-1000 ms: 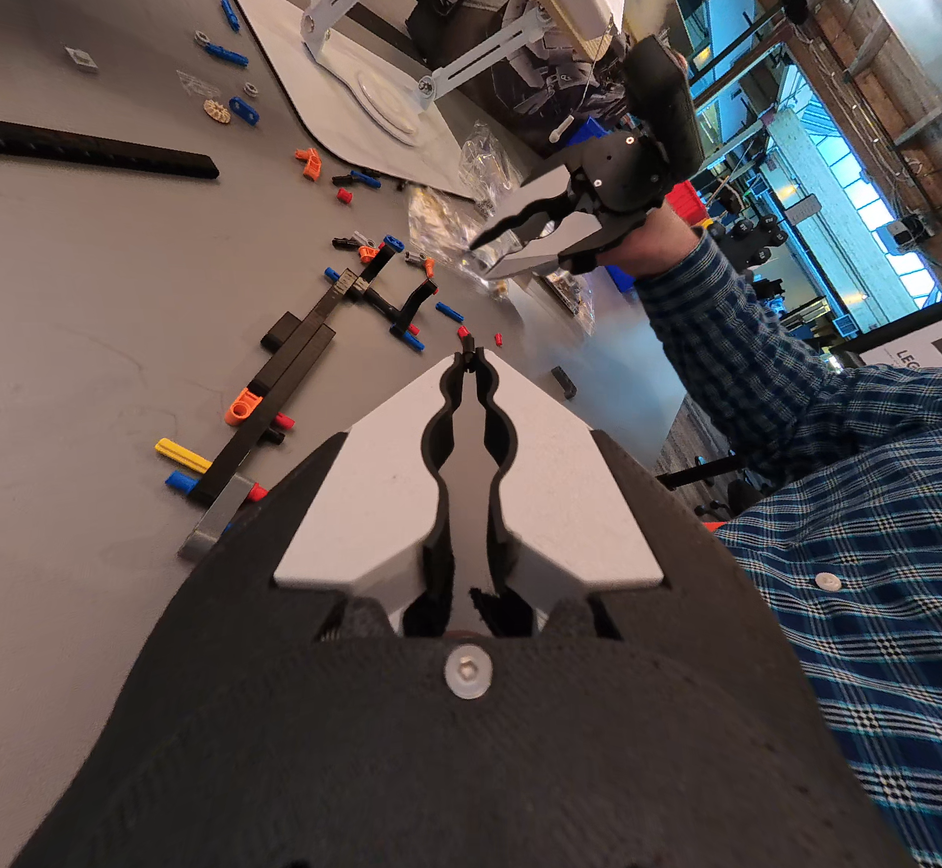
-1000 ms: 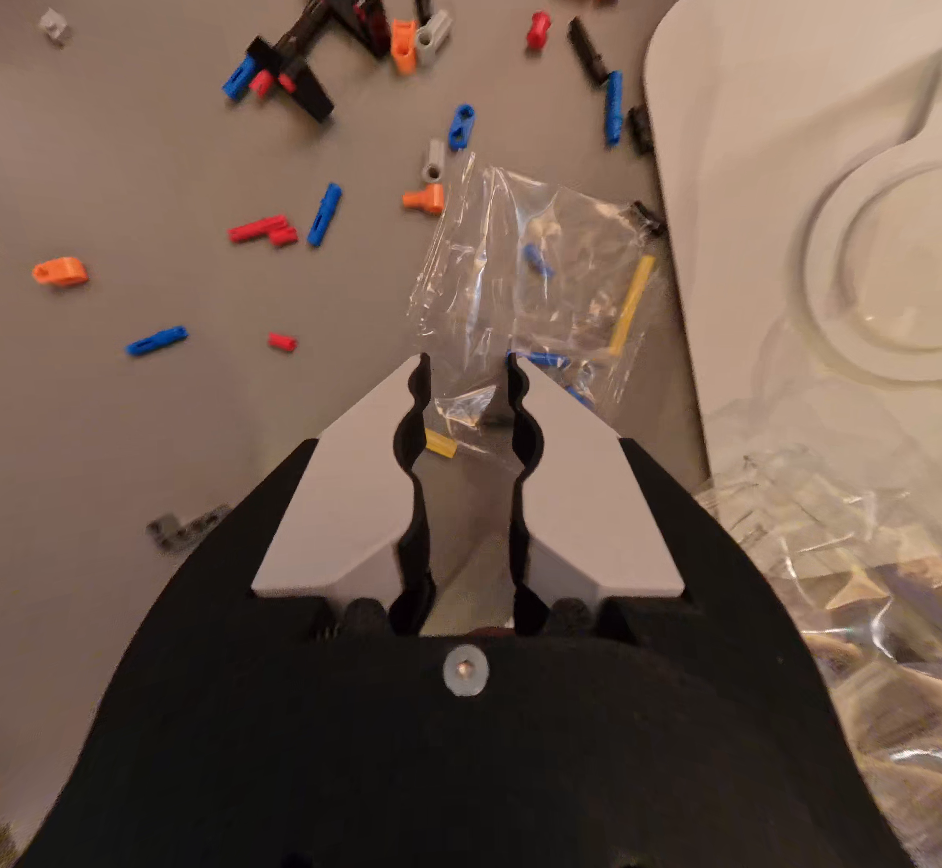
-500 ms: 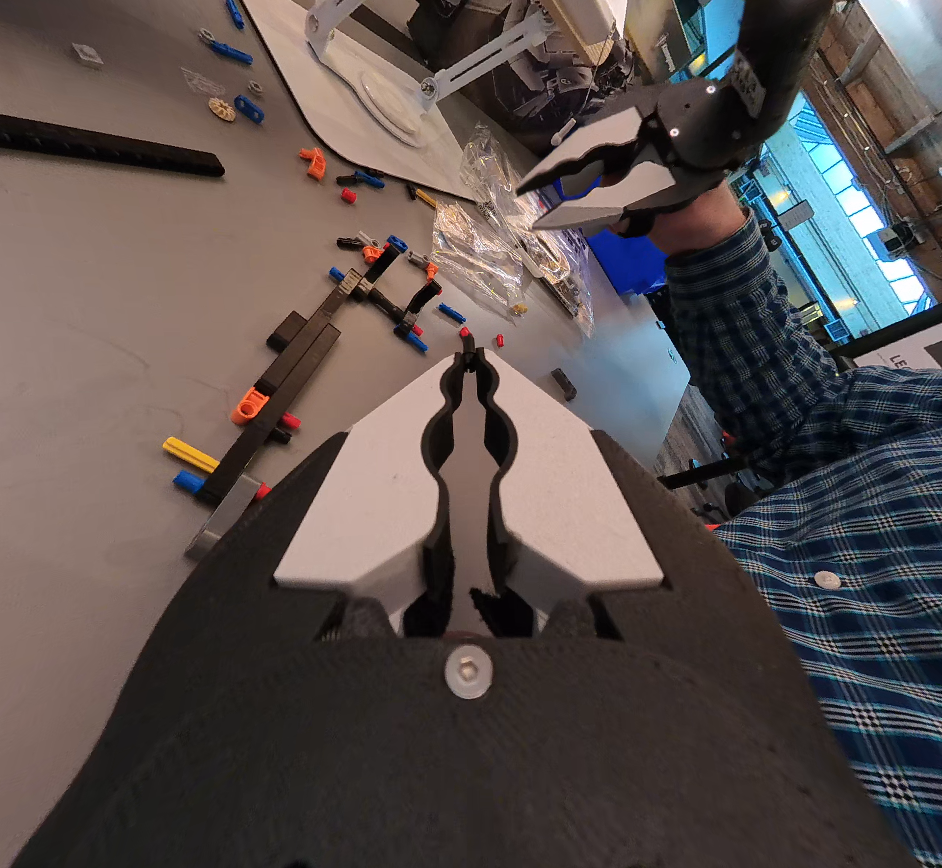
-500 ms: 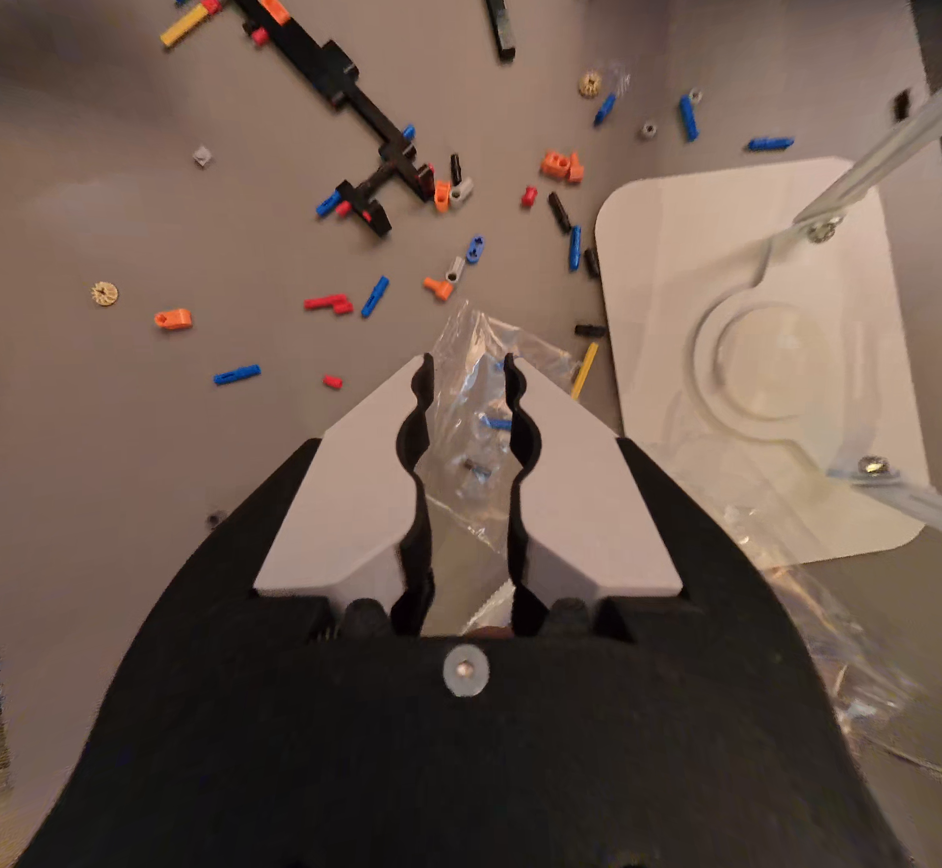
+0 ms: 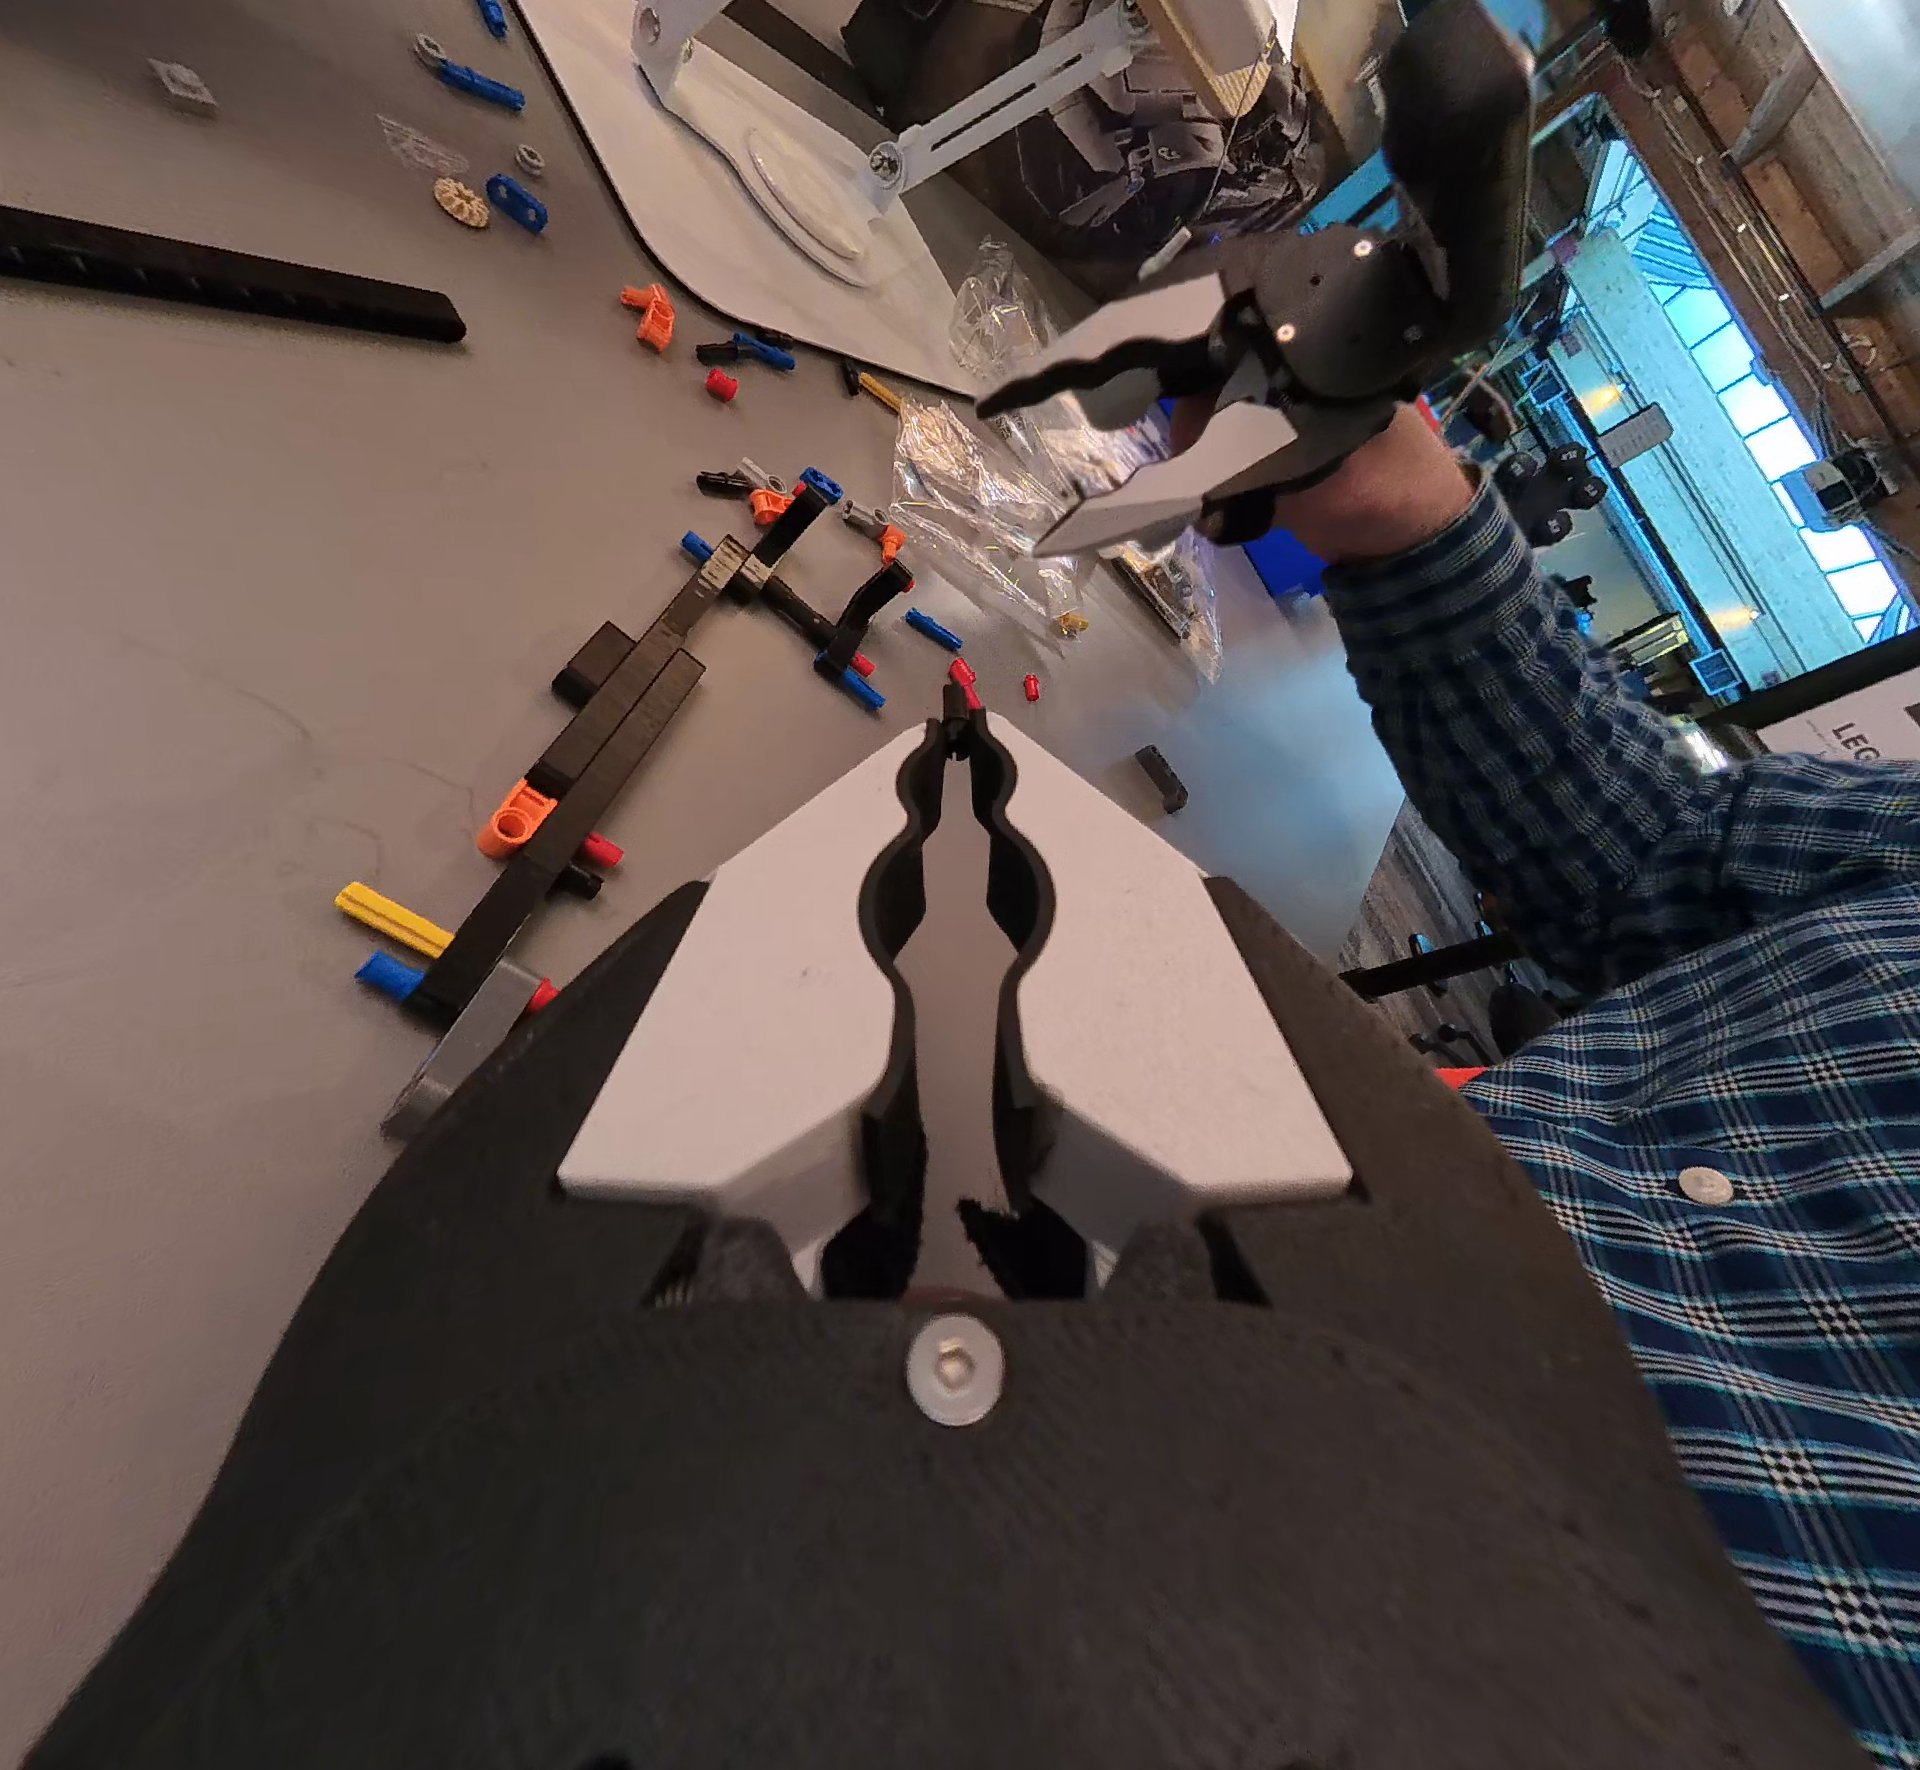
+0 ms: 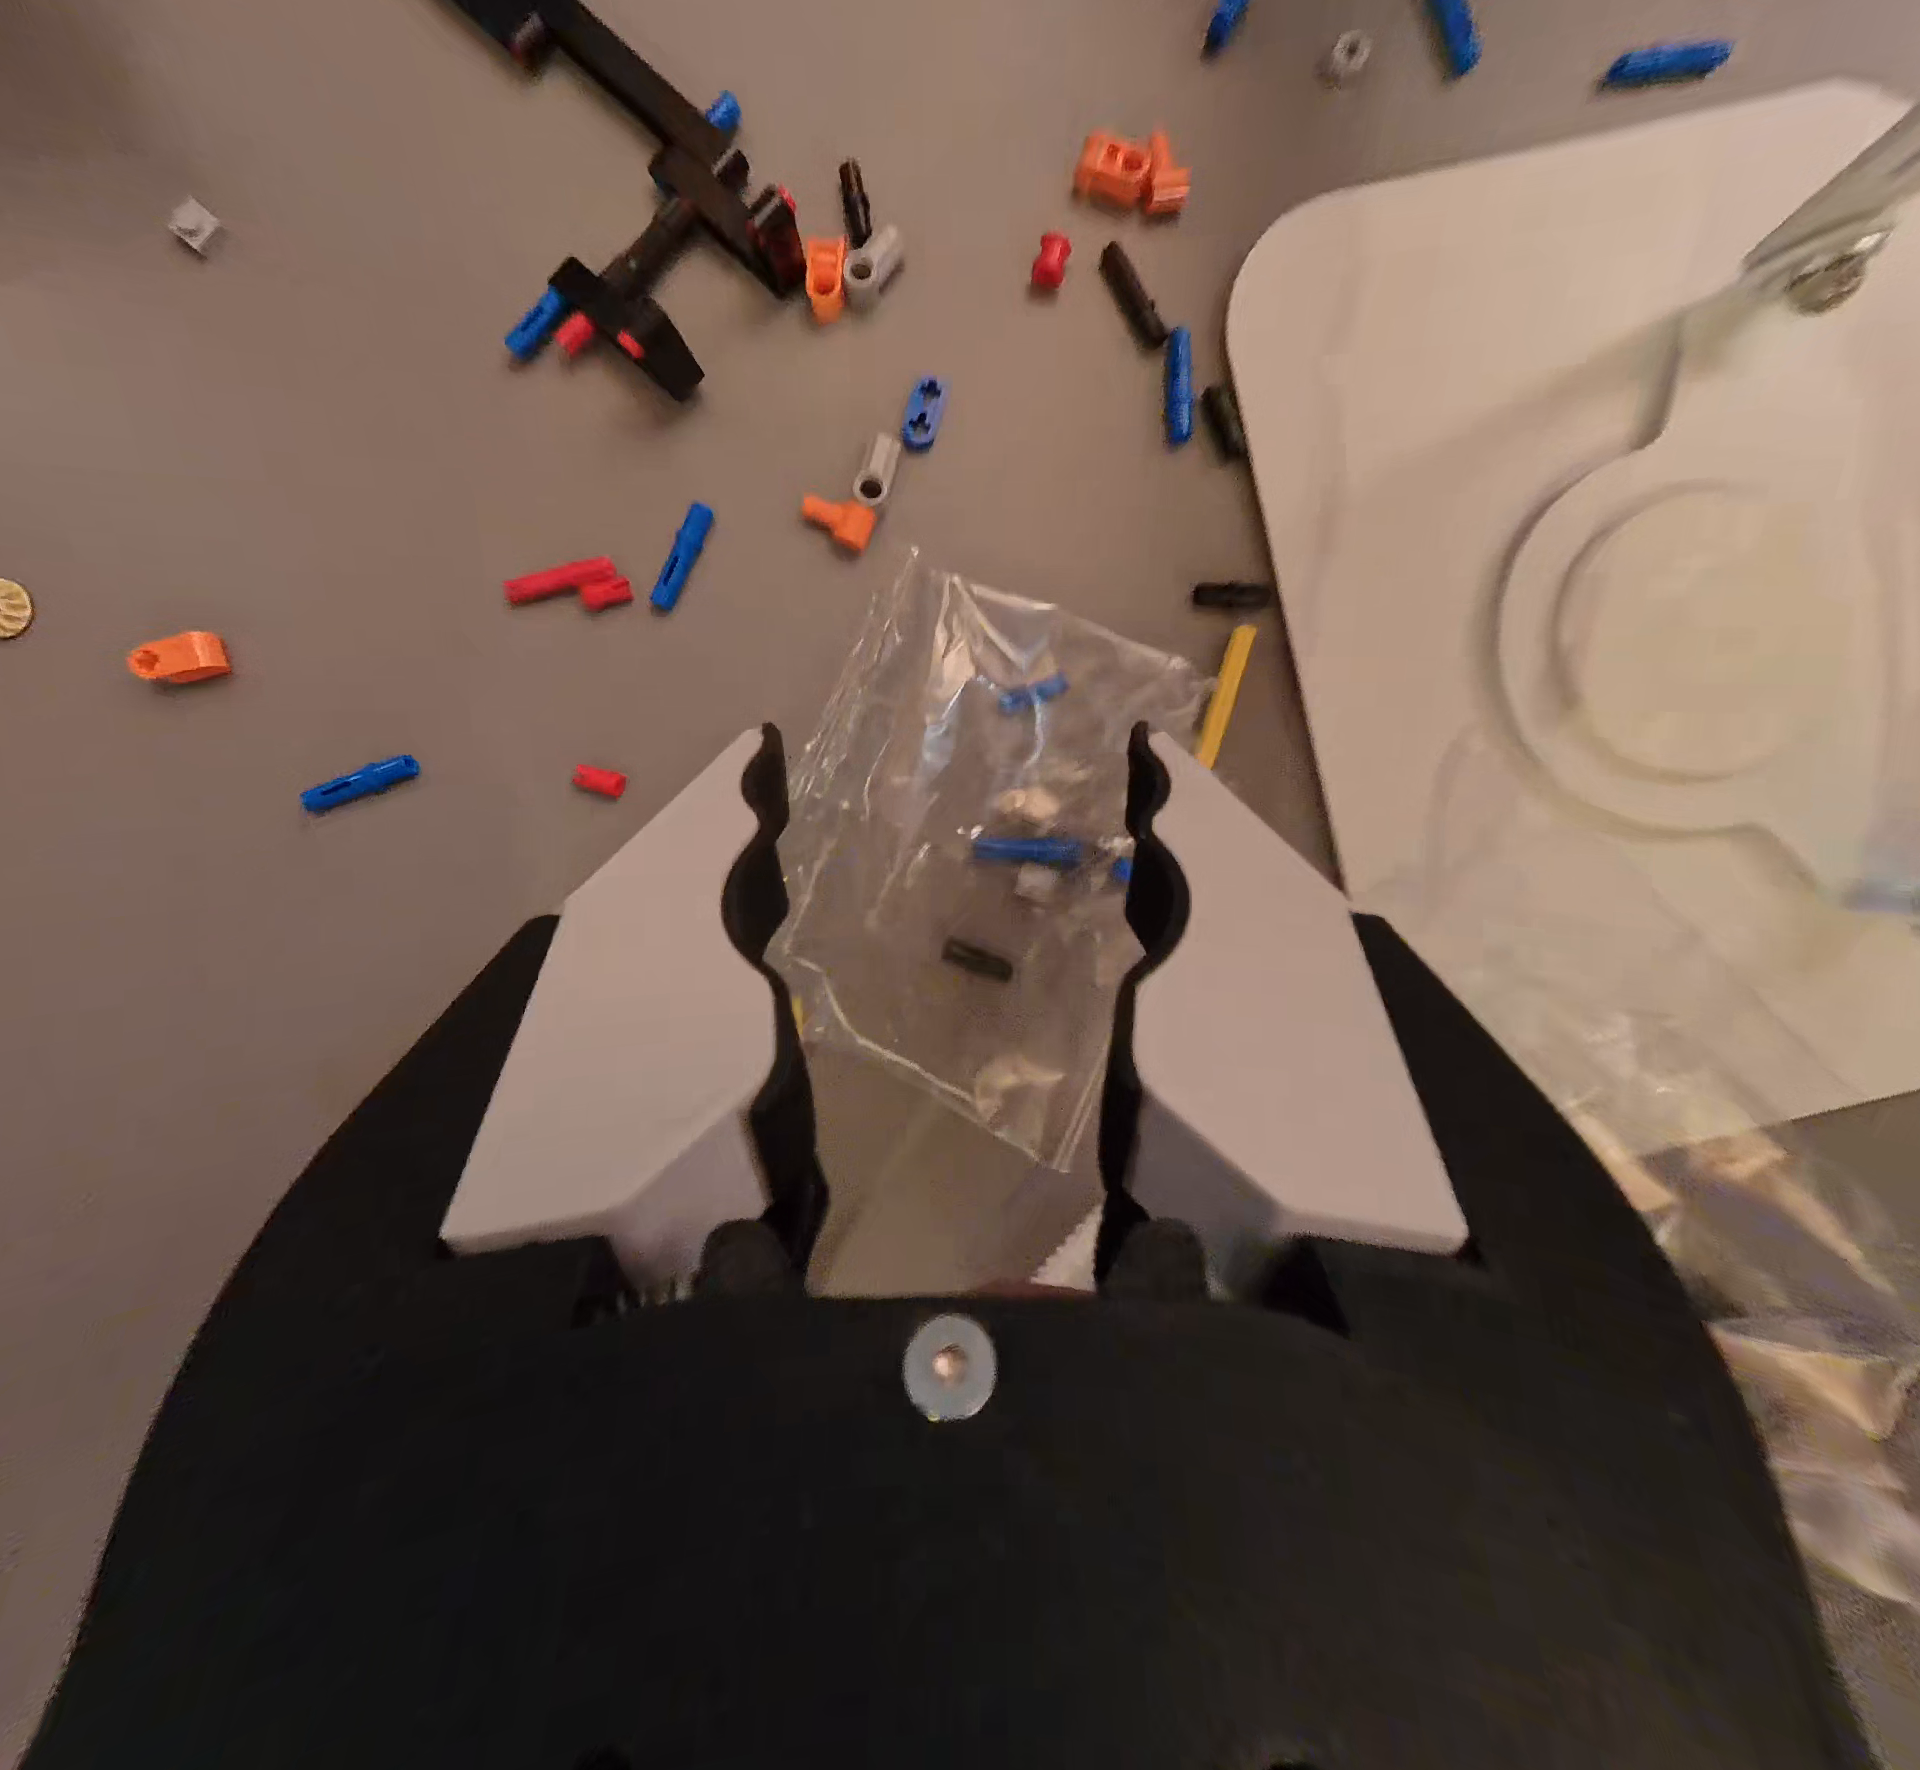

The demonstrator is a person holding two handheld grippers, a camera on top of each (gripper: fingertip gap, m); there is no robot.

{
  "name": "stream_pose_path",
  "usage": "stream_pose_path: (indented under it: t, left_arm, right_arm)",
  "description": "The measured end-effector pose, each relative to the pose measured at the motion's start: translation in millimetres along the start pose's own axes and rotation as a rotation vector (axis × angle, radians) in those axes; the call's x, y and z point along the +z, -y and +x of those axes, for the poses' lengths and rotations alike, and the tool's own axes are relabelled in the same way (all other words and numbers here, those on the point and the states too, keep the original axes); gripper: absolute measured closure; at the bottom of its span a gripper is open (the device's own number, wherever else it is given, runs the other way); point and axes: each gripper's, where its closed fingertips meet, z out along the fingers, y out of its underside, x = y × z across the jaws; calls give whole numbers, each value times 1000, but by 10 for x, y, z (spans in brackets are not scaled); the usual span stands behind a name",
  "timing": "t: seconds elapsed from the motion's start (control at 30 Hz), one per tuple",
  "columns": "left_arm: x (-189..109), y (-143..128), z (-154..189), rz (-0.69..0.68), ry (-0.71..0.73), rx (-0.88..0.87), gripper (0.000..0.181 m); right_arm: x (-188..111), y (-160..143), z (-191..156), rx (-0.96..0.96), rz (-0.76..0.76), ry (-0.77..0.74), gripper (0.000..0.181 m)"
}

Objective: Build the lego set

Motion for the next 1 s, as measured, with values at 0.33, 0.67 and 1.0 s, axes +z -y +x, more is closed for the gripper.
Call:
stream_pose_path:
  t: [0.33,0.67,1.0]
  left_arm:
    - [42,-32,18,-11,-7,2,179]
    - [56,-41,20,-15,-10,1,179]
    - [76,-57,29,-21,-10,2,179]
  right_arm:
    - [135,-227,-137,50,-3,27,155]
    - [4,-400,-310,59,-15,91,170]
    - [-225,-318,-400,48,21,100,154]
